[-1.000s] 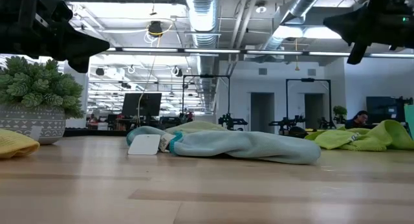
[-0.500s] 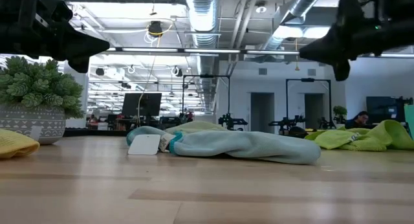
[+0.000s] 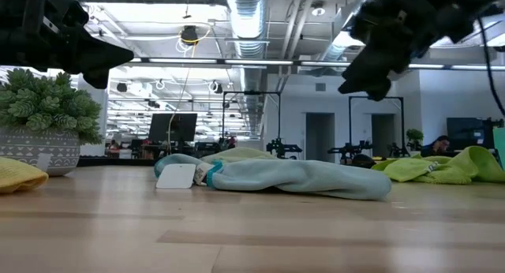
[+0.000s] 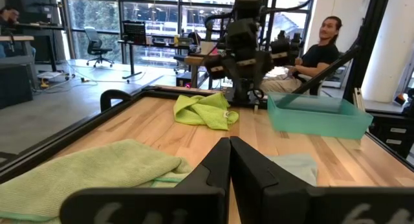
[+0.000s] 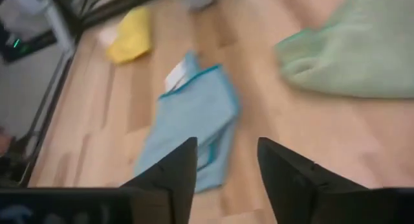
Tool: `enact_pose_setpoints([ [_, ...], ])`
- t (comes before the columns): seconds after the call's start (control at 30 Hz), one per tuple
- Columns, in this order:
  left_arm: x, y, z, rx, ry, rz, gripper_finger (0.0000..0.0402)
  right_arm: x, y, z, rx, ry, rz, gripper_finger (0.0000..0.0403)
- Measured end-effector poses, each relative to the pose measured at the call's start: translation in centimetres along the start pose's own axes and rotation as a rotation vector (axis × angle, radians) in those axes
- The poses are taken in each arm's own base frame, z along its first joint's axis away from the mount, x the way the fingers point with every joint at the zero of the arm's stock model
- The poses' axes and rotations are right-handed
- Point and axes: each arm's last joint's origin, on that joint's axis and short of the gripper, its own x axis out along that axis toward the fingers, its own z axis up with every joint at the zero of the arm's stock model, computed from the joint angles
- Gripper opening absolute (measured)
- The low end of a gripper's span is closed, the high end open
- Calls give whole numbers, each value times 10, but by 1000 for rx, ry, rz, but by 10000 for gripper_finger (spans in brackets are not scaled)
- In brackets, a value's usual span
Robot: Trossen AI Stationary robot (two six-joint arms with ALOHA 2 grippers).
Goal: Fold microfiber towels
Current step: Fold the blue microfiber cloth
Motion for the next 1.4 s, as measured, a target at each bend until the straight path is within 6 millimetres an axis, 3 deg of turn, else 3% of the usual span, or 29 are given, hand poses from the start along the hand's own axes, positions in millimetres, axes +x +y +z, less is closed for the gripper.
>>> enact_pose_setpoints([
  [0.17,0,0,0,0,0,0,0,38,10,27,-103,65,30,209],
  [0.43,0,0,0,0,0,0,0,112,6,65,-204,155,120,204],
  [0.77,0,0,0,0,-1,0,0,187,-18,80,-270,325,189,188],
  [0.9,0,0,0,0,0,0,0,203,-33,85,-245,360,184,177],
  [1.1,0,0,0,0,0,0,0,216,-52,82,-172,376,325,163],
  [1.4,0,0,0,0,0,0,0,224,-50,76,-287,369,322,142],
])
